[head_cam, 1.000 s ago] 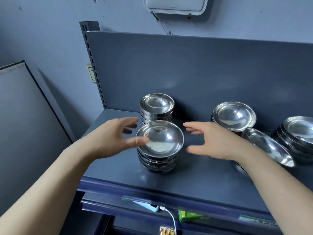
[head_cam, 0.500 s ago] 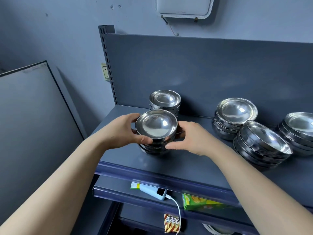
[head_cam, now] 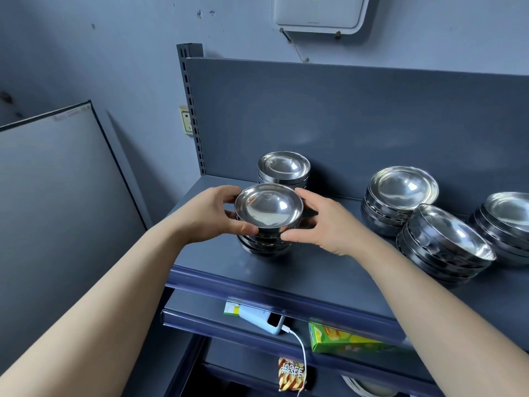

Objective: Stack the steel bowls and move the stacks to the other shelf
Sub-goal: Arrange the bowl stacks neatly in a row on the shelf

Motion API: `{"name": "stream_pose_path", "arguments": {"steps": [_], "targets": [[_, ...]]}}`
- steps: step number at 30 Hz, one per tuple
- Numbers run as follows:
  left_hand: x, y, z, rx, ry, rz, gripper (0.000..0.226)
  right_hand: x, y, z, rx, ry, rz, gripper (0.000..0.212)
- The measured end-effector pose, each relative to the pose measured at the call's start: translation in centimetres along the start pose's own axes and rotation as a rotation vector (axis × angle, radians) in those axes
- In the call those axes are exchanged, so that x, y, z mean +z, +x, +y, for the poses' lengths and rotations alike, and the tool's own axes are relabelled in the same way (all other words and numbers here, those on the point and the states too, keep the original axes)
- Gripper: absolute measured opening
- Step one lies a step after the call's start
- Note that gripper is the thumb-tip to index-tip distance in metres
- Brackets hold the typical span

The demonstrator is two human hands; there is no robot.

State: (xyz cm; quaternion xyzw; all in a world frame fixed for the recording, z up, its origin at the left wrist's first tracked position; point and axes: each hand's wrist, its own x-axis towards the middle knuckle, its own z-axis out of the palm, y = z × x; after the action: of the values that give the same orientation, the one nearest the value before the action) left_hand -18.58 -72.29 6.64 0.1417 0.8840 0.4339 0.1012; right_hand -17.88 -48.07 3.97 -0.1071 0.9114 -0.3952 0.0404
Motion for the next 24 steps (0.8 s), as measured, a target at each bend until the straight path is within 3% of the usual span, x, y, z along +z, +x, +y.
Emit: {"name": "stream_pose_path", "arguments": {"steps": [4,9,13,21,24], "targets": [[0.0,-0.1,-1.2,-0.121,0.085,-0.018,0.105,-0.1,-0.2,0.0,0.003,0.058,-0.015,0.102],[1.3,0.1,-2.3,-0.098,0.079,-0.004,0.063,0.7,-0.6,1.0,0.0,0.04,-0.049,0.068],[1.9,0.5,-3.1,-0.066,0.043,0.018,0.05,1.1,-0.6,0.8,-0.005,0.026,0.039,0.042],[1.7,0.1,-2.4,-0.045,0.161,0.057,0.063,0.9,-1.5,0.0,0.014,-0.083,0.05,0.038],[0.5,-1.0,-0.9,-0.01,0.373,0.069,0.06,0.1,-2.6,-1.2,0.005,-0.21,0.069,0.044]]}}
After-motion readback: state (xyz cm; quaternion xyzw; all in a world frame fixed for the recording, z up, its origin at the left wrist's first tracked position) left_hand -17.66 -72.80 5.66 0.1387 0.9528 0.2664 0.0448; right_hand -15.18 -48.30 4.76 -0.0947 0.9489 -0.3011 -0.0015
